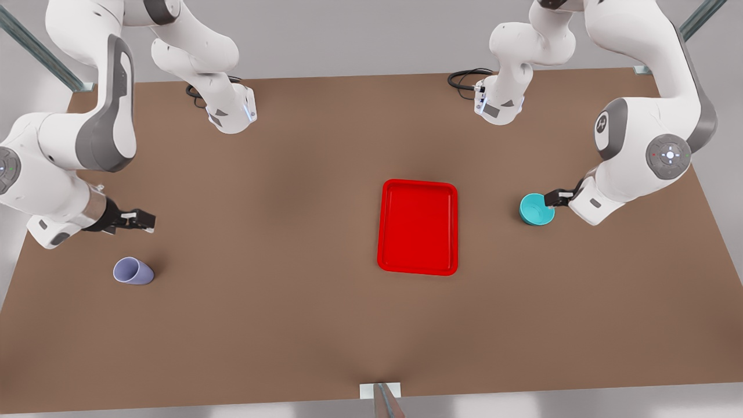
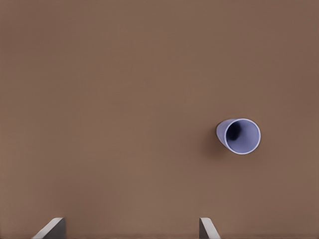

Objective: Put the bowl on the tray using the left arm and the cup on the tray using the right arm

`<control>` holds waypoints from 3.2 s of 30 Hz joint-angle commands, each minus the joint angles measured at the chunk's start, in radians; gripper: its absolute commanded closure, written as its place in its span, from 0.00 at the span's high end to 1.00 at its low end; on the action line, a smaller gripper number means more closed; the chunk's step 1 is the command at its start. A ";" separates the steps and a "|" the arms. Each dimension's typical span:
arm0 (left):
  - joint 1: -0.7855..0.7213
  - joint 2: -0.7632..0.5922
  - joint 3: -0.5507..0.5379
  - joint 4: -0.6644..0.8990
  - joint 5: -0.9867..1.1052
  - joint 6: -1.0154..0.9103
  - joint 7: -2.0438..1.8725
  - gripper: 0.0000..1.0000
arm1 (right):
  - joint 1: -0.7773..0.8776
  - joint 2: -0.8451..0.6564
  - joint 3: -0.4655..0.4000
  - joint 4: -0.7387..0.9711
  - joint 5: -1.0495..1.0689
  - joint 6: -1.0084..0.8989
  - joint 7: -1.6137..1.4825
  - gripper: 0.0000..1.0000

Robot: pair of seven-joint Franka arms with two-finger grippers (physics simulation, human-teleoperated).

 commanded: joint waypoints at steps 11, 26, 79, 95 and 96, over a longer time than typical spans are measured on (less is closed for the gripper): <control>0.166 0.033 0.167 -0.677 -0.210 0.613 0.742 1.00 | 0.000 0.003 0.000 0.004 0.000 0.002 0.000 1.00; 0.172 0.219 0.163 -0.683 -0.357 0.680 0.740 0.25 | -0.005 0.018 -0.003 0.017 0.000 0.002 -0.003 1.00; -0.209 0.081 0.081 0.136 0.036 -0.125 -0.094 1.00 | -0.284 0.173 0.075 0.022 0.101 0.035 -0.052 1.00; -0.207 0.067 0.089 0.135 0.026 -0.160 -0.087 1.00 | -0.414 0.445 0.080 0.019 0.029 0.288 -0.140 1.00; -0.207 0.066 0.089 0.132 0.026 -0.162 -0.085 1.00 | -0.422 0.446 0.080 0.016 0.028 0.299 -0.140 1.00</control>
